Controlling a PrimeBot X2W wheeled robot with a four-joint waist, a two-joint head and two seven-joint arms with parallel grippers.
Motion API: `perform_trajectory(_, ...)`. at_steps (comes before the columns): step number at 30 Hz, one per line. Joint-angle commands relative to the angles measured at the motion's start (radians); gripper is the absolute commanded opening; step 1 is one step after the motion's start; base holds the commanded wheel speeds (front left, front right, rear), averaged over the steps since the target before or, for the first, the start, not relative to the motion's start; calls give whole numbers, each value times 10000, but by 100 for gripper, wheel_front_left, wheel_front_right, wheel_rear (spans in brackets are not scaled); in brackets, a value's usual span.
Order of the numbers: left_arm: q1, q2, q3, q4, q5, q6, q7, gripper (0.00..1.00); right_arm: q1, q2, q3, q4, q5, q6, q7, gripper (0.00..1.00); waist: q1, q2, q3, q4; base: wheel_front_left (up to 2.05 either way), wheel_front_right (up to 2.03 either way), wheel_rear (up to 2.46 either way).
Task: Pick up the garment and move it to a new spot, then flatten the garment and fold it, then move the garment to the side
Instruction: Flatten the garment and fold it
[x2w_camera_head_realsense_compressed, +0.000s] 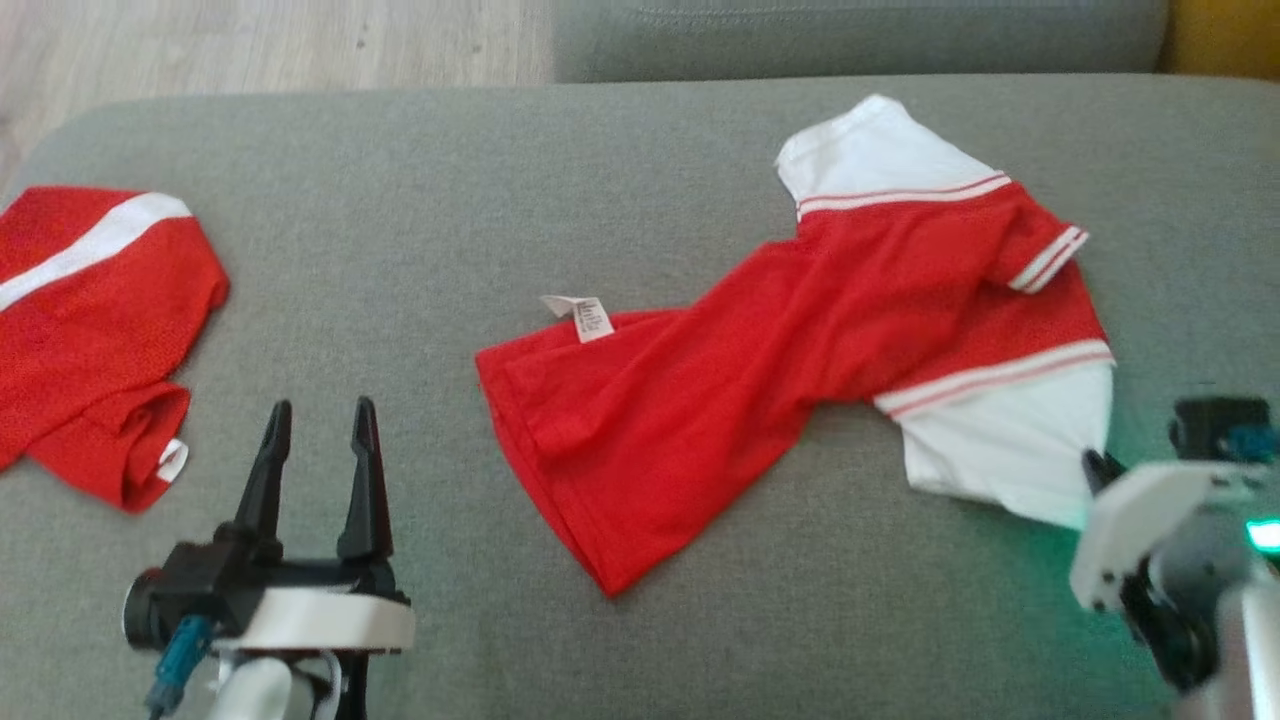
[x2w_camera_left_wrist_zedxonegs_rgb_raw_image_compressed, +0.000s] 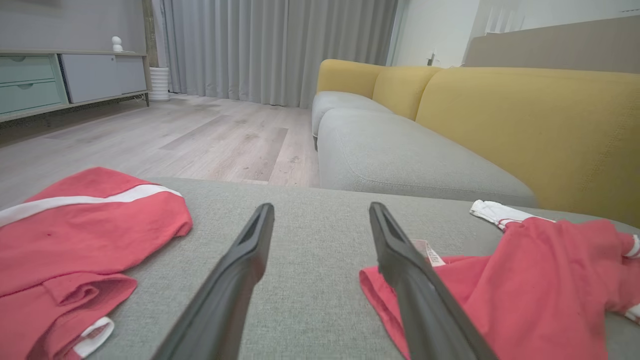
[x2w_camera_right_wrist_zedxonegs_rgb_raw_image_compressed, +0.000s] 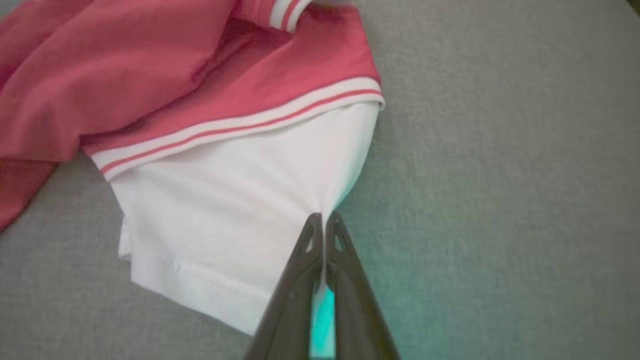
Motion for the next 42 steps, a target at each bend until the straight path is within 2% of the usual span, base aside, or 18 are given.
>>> perform_trajectory(1,-85,208,491,-340,5,86,-93,100,440,22,19,-1395,37,75,266,0,1,0,-156,-91,0,0,0)
perform_trajectory(2,-18,214,499,-351,9,102,-93,100,685,64,-45,-1861,1,75,218,31,1,0,-194,-111,0,0,0)
perform_trajectory(3,37,218,493,-354,14,114,-93,100,877,109,-158,-2201,-63,75,110,100,1,0,-235,-118,0,0,0)
perform_trajectory(8,162,208,395,-356,41,155,-63,100,1258,240,-114,-3026,-250,75,-972,100,1,0,-415,-97,0,0,0)
perform_trajectory(15,310,177,228,-436,88,234,-17,100,1549,344,1047,-3407,-178,75,-4159,100,1,0,-638,-58,0,0,0)
perform_trajectory(18,400,172,182,-410,130,271,-26,100,1777,382,1374,-3232,-251,75,-4891,100,1,0,-678,-91,0,0,0)
perform_trajectory(25,69,-68,-272,287,205,165,277,100,1861,474,1608,-2918,-194,75,-5139,100,1,0,-468,-279,0,0,0)
perform_trajectory(31,-1725,-930,-1149,2261,10,-190,1985,100,1552,518,1832,-2905,-130,75,-5010,100,1,0,4,-610,0,0,0)
perform_trajectory(33,-2144,-1098,-1160,2720,-132,-103,2336,100,1466,526,1923,-2895,-103,75,-5008,100,1,0,142,-754,0,0,0)
perform_trajectory(38,-2857,-1285,-1022,3749,-358,540,3324,100,1281,543,2118,-2892,-69,75,-4995,100,1,0,459,-1083,0,0,0)
perform_trajectory(42,-3311,-1327,-991,4257,-451,759,3802,100,1158,552,2242,-2885,-32,75,-5025,100,1,0,652,-1249,0,0,0)
